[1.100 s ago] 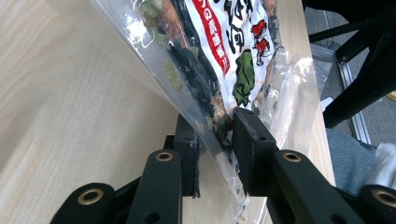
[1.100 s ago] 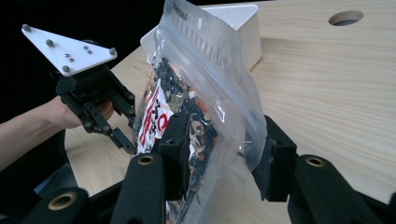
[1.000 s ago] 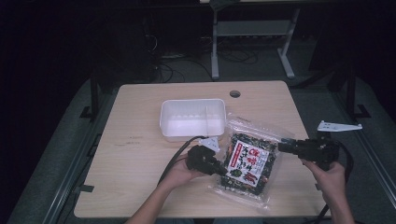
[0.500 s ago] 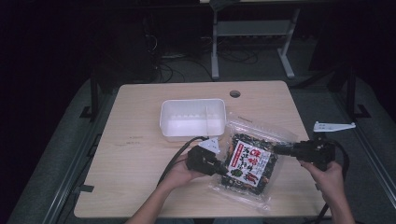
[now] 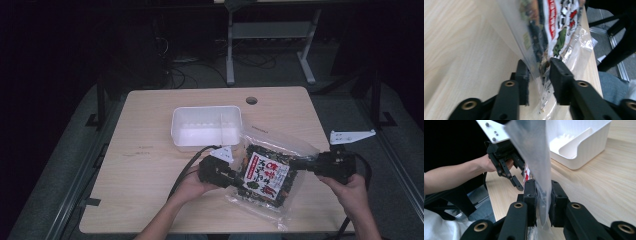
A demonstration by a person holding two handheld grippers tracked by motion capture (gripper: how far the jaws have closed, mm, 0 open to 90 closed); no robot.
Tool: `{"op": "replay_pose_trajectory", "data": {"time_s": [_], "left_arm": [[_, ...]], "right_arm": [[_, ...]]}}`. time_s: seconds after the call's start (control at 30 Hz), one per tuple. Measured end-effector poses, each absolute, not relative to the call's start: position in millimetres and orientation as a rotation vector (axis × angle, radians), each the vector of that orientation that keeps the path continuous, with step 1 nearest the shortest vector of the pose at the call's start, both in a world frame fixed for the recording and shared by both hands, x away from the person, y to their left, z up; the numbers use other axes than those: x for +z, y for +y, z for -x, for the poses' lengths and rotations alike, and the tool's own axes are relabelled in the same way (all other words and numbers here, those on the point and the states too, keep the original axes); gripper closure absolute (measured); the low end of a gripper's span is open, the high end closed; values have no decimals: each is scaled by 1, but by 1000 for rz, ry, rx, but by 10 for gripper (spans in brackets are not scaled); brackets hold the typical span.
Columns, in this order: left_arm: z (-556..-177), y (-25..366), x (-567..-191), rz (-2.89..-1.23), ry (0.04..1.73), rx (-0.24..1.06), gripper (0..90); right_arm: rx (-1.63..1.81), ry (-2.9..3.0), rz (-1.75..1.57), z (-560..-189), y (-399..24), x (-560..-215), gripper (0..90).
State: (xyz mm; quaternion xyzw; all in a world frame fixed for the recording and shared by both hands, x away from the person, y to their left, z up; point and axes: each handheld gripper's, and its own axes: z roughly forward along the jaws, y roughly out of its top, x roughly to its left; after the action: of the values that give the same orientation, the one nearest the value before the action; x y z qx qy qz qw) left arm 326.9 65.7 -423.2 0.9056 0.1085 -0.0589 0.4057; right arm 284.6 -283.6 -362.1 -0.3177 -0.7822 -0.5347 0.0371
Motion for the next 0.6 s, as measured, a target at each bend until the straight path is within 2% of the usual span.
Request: {"op": "replay_pose_trajectory", "data": {"time_s": [0.07, 0.1, 0.2, 0.6], "left_arm": [[-324, 69, -421, -2299, 297, -78, 598], [-324, 71, -419, -2303, 297, -63, 557], [-323, 79, -416, -2298, 327, -47, 510], [-313, 113, -415, -2294, 425, 0, 416]], "right_arm": [[-1656, -2410, 973, -282, -283, -359, 780], [-1662, -2414, 975, -281, -283, -357, 780], [-1678, -2420, 971, -279, -282, -351, 782], [-1694, -2497, 1035, -274, -272, -324, 785]]}}
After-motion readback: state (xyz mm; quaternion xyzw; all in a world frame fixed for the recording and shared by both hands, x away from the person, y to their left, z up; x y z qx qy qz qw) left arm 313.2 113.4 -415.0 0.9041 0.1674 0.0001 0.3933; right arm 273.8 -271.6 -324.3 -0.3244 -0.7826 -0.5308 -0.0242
